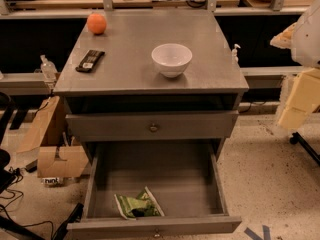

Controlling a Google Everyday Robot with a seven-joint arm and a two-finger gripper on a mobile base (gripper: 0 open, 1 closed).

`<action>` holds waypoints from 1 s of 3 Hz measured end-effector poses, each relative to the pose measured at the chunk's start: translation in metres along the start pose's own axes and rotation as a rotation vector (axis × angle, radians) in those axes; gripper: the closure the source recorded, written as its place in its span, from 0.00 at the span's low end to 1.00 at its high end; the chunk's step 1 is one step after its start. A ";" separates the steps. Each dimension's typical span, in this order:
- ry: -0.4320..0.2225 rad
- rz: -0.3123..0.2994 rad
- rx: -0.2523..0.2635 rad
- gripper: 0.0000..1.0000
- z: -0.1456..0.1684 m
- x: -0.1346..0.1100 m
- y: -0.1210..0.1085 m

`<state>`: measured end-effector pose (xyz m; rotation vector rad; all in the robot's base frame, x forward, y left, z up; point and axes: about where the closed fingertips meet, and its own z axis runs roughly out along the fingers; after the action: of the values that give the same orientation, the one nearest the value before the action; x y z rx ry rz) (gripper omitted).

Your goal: Place green jalapeno chip bag into middle drawer

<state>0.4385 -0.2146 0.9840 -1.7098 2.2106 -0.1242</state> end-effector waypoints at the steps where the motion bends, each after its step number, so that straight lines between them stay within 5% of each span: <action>1: -0.003 0.003 0.003 0.00 0.000 -0.001 0.000; 2: -0.020 0.096 0.017 0.00 0.017 -0.001 -0.006; 3: -0.087 0.295 0.024 0.00 0.064 0.004 -0.015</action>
Offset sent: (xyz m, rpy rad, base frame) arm 0.0433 0.0023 -0.0596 0.1632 -0.0066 -0.3246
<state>0.4720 -0.2136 0.9273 -1.3312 2.3552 -0.0038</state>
